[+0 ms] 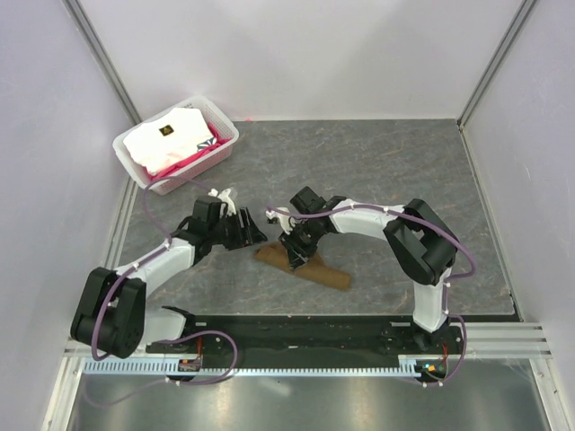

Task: Fold the napkin, place the utensils inside, and roll it up
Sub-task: Roll the napkin with the utensil

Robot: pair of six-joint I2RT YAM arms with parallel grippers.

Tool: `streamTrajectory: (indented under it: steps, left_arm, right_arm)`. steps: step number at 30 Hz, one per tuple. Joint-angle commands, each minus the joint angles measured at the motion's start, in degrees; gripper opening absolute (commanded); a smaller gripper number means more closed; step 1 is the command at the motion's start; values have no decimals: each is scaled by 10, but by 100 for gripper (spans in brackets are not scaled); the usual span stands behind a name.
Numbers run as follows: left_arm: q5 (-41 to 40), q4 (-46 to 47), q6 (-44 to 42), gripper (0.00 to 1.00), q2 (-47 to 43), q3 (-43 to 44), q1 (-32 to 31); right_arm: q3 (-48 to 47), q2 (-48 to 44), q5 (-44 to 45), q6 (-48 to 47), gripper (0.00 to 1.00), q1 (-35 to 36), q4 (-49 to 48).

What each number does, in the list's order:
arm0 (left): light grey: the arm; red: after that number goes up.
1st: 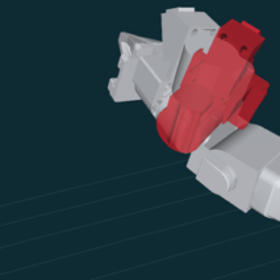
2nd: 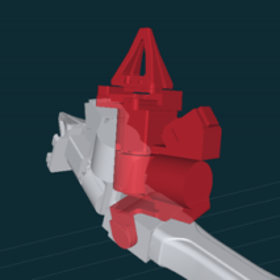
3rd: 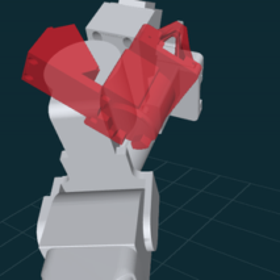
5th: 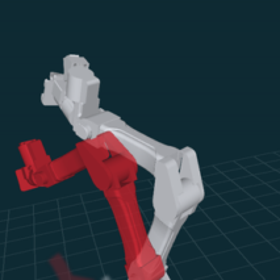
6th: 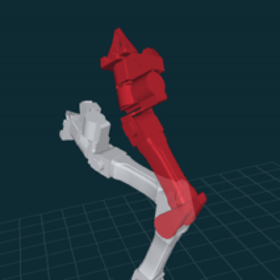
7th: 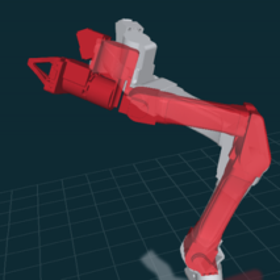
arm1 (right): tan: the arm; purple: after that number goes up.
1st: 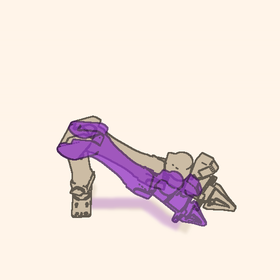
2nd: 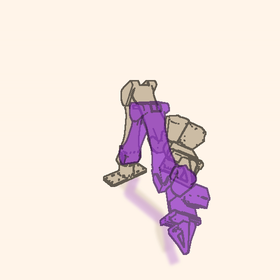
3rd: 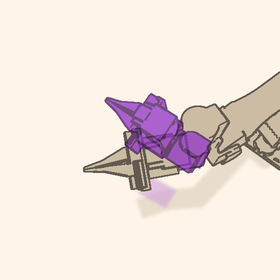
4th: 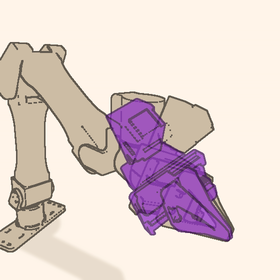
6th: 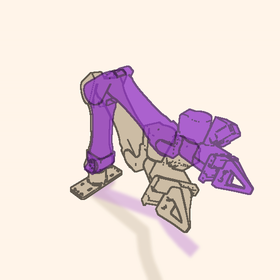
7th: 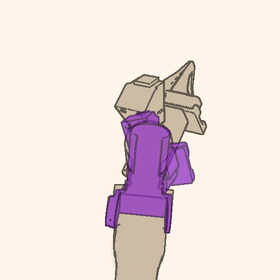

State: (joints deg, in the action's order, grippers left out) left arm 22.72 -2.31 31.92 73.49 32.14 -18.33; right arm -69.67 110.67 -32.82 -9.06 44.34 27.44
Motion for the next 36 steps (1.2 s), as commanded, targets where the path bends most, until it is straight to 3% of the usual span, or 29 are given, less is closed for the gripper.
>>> streamTrajectory:
  steps: [1, 7, 23, 26, 31, 36]
  left_arm:
    - [27, 44, -15, 64, 2, -20, 1]
    - [72, 69, -12, 61, 16, -37, 0]
    - [93, 81, 4, 53, 48, -66, -2]
    - [103, 85, 5, 43, 55, -66, -5]
    - [92, 60, -8, 2, 69, -52, -6]
    - [83, 34, -12, 2, 92, -26, -5]
  right_arm:
    - [3, 51, -79, -18, 31, -10, 59]
    - [-10, 83, -155, -24, 31, -30, 61]
    - [-51, 142, -184, -39, 31, -52, 81]
    - [-57, 145, -173, -37, 31, -54, 80]
    - [-60, 118, -125, -19, 37, -54, 69]
    - [-46, 43, -52, 12, 59, -53, 43]
